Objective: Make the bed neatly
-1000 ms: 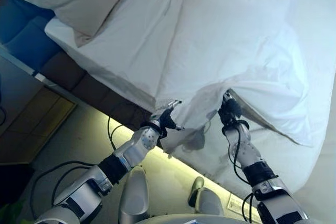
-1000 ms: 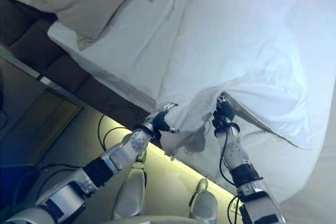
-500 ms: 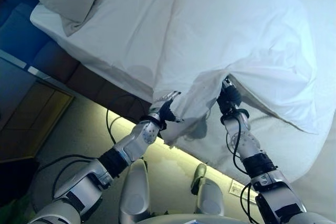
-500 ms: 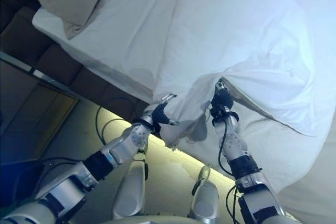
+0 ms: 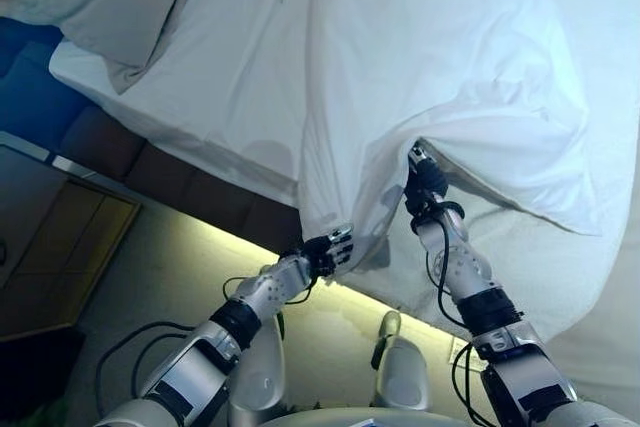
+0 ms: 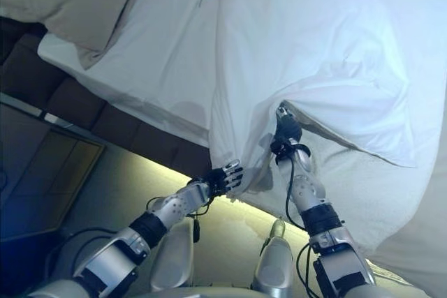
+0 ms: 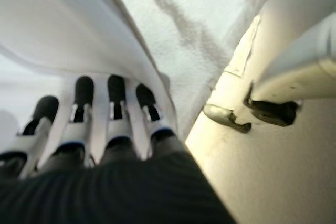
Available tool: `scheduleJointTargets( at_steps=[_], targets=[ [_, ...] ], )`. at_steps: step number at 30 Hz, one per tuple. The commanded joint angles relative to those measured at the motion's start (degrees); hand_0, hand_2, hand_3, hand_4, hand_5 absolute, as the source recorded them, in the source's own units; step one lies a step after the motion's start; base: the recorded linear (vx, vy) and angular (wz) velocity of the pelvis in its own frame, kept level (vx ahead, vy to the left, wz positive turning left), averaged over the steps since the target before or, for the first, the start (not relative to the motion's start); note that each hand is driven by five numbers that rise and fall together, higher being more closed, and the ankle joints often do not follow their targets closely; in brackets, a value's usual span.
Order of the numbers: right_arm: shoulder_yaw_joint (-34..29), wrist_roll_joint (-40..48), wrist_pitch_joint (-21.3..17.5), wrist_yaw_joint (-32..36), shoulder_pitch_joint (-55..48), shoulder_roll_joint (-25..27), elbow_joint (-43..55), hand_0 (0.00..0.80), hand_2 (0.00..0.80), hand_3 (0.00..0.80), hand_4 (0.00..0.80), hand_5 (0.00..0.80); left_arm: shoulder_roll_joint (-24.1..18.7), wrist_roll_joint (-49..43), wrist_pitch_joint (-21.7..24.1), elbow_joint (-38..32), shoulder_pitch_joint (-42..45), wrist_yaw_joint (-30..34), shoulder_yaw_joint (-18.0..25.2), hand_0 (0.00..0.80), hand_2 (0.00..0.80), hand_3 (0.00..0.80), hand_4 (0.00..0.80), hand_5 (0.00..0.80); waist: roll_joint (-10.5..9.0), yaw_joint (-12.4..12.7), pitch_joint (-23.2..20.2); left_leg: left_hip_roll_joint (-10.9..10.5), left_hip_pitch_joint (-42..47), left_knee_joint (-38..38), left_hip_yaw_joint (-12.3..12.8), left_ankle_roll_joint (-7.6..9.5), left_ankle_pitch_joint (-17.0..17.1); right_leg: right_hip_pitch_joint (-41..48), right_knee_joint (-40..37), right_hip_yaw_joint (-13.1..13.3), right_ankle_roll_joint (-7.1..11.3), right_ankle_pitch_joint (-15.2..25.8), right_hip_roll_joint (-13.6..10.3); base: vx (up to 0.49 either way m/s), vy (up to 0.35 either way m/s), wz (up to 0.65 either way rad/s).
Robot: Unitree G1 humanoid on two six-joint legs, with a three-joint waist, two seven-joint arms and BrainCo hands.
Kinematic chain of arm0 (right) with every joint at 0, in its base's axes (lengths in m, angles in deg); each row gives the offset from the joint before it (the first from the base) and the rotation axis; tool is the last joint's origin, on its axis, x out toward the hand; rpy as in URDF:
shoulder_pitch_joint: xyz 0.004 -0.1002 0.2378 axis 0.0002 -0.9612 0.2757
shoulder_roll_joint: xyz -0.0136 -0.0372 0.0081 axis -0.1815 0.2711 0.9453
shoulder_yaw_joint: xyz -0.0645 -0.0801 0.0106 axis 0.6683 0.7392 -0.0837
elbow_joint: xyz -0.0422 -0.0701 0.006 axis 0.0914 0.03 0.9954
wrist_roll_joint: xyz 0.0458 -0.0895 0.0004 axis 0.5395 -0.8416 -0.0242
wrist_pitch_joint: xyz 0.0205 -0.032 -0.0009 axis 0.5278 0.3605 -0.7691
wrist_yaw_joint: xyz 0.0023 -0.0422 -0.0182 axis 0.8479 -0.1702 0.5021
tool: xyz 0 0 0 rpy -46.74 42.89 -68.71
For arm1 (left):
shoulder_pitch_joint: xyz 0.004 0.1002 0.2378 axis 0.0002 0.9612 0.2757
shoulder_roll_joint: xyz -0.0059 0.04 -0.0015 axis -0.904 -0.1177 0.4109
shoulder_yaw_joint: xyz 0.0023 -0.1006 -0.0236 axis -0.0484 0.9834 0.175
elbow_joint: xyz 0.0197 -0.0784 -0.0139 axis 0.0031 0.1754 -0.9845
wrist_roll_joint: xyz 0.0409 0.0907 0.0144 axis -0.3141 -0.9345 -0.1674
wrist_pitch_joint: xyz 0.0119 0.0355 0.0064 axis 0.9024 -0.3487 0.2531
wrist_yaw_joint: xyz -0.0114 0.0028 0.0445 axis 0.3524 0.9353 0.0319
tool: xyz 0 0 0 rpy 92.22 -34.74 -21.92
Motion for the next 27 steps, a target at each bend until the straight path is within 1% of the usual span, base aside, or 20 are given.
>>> scheduleJointTargets(
  at_steps=[1,2,3,5,8,10,11,13,14,16,18,21,23,24,25,27],
  targets=[
    [-3.0,-0.1,-2.1,1.8,1.9,3.0,8.8,0.8,0.8,0.8,0.8,0.8,0.7,-4.0,-5.4,-5.1,7.0,1.8,-5.2,0.0,0.0,0.0,0.0,0.0,0.82,0.5,-3.8,4.0,3.5,1.7,-0.8,-0.23,-2.2,-5.8,-5.2,0.2,0.05,15.1,-2.1,0.0,0.0,0.0],
    [-3.1,-0.1,-2.3,1.9,1.5,3.2,8.7,0.8,0.8,0.8,0.8,0.8,0.3,-4.4,-5.2,-5.6,7.2,1.5,-4.9,0.0,0.0,0.0,0.0,0.0,0.88,0.6,-3.8,4.0,3.5,1.8,-0.9,-0.26,-2.2,-5.8,-5.2,0.1,0.04,15.2,-2.1,0.0,0.0,0.0],
    [-3.7,0.1,-2.5,2.3,0.4,3.8,8.7,0.8,0.8,0.8,0.8,0.8,-1.2,-4.9,-5.4,-6.6,7.8,1.6,-3.8,0.0,0.0,0.0,0.0,0.0,1.05,0.9,-4.0,3.9,3.7,2.0,-1.1,-0.26,-2.3,-5.4,-5.3,0.0,0.0,15.2,-2.2,0.0,0.0,0.0],
    [-4.3,0.4,-2.9,2.3,-0.5,4.5,8.7,0.8,0.8,0.8,0.8,0.8,-3.0,-3.8,-6.8,-7.9,8.3,1.7,-2.0,0.0,0.0,0.0,0.0,0.0,1.18,1.2,-4.5,3.7,3.7,2.2,-1.4,-0.27,-2.2,-5.2,-5.3,-0.3,0.06,15.4,-2.6,0.027,-0.005,0.06],
    [-4.5,1.5,-4.4,2.5,-2.3,6.0,8.7,0.8,0.8,0.8,0.8,0.8,-6.3,2.2,-11.2,-13.4,9.6,2.0,1.0,0.0,0.0,0.0,0.0,0.0,1.82,1.6,-4.7,3.8,4.6,2.9,-1.5,-0.21,-2.9,-4.3,-5.1,-0.1,0.09,15.0,-2.7,0.036,0.013,0.04],
    [-4.9,2.4,-5.3,3.5,-3.6,6.9,8.2,0.8,0.8,0.8,0.8,0.8,-8.3,5.8,-14.7,-17.1,10.8,2.3,1.7,0.0,0.0,0.0,0.0,0.0,2.06,1.6,-5.0,3.5,4.7,2.9,-1.5,-0.04,-2.8,-4.2,-5.1,-0.1,0.21,15.3,-2.9,0.017,0.007,0.01],
    [-5.1,2.7,-5.5,3.8,-4.0,7.3,8.0,0.8,0.8,0.8,0.8,0.8,-8.9,7.2,-16.0,-18.3,11.2,2.5,1.6,0.0,0.0,0.0,0.0,0.0,2.15,1.7,-5.1,3.4,4.8,3.0,-1.6,0.02,-2.9,-4.1,-5.1,-0.1,0.25,15.3,-3.0,0.0,0.0,0.0],
    [-5.4,3.4,-6.0,4.1,-4.6,8.4,7.8,0.8,0.8,0.8,0.8,0.8,-10.4,11.2,-19.9,-21.5,12.0,2.5,1.1,0.0,0.0,0.0,0.0,0.0,2.31,1.8,-5.1,3.2,5.1,3.0,-1.6,0.14,-3.1,-3.9,-5.2,-0.2,0.37,15.4,-3.3,0.0,0.0,0.0],
    [-5.4,3.7,-6.1,4.1,-4.8,8.8,7.8,0.8,0.8,0.8,0.8,0.8,-10.9,11.9,-20.9,-22.3,12.4,2.9,1.0,0.0,0.0,0.0,0.0,0.0,2.34,1.8,-5.1,3.2,5.2,2.9,-1.7,0.16,-3.1,-3.7,-5.2,-0.3,0.41,15.5,-3.3,0.0,0.0,0.0],
    [-5.5,4.5,-6.3,3.7,-5.0,9.9,7.9,0.8,0.8,0.8,0.8,0.8,-12.5,14.3,-25.0,-24.5,13.6,4.3,0.2,0.0,0.0,0.0,0.0,0.0,2.41,1.9,-5.1,3.1,5.5,2.9,-1.8,0.2,-3.1,-3.6,-5.3,-0.3,0.49,15.5,-3.3,0.0,0.0,0.0],
    [-5.3,5.4,-6.8,3.6,-5.1,10.7,7.7,0.8,0.8,0.8,0.8,0.8,-13.7,14.6,-27.2,-26.1,14.3,6.3,-0.9,0.0,0.0,0.0,0.0,0.0,2.43,1.9,-5.0,3.1,5.6,3.0,-1.9,0.21,-3.2,-3.5,-5.1,-0.2,0.55,15.4,-3.3,0.0,0.0,0.0],
    [-5.0,6.3,-7.6,4.4,-5.7,11.4,7.2,0.8,0.8,0.8,0.8,0.8,-14.7,17.2,-29.4,-27.9,15.2,8.0,-2.7,0.0,0.0,0.0,0.0,0.0,2.39,1.8,-5.1,3.2,5.9,3.0,-1.9,0.19,-3.3,-3.4,-4.9,0.0,0.66,15.3,-3.3,0.0,0.0,0.0],
    [-4.8,6.6,-7.9,4.7,-5.6,11.4,6.8,0.8,0.8,0.8,0.8,0.8,-14.9,19.6,-29.7,-28.5,15.3,9.1,-3.8,0.0,0.0,0.0,0.0,0.0,2.22,1.8,-5.2,3.2,6.1,2.9,-1.9,0.16,-3.3,-3.2,-4.9,0.0,0.72,15.3,-3.2,0.001,-0.017,0.0],
    [-4.6,6.8,-8.2,4.8,-5.5,11.5,6.4,0.8,0.8,0.8,0.8,0.8,-14.8,22.0,-30.3,-28.6,15.2,9.2,-4.6,0.0,0.0,0.0,0.0,0.0,2.09,1.7,-5.2,3.2,6.2,3.0,-1.9,0.17,-3.4,-3.2,-4.9,0.1,0.74,15.3,-3.2,-0.001,-0.041,0.0],
    [-4.3,7.1,-8.4,5.3,-5.4,11.6,5.8,0.8,0.8,0.8,0.8,0.8,-14.5,26.2,-31.0,-28.3,14.9,8.4,-5.6,0.0,0.0,0.0,0.0,0.0,1.91,1.6,-5.2,3.3,6.2,3.0,-1.9,0.12,-3.4,-3.2,-4.8,0.2,0.78,15.2,-3.1,-0.004,-0.044,0.0],
    [-3.9,7.3,-8.6,5.5,-5.0,11.6,5.1,0.8,0.8,0.8,0.8,0.8,-14.1,33.2,-31.1,-27.9,14.3,7.4,-7.1,0.0,0.0,0.0,0.0,0.0,1.55,1.4,-5.2,3.5,6.2,3.1,-1.9,0.03,-3.5,-3.3,-4.7,0.4,0.82,15.2,-2.9,-0.008,-0.046,0.0]
  ],
)
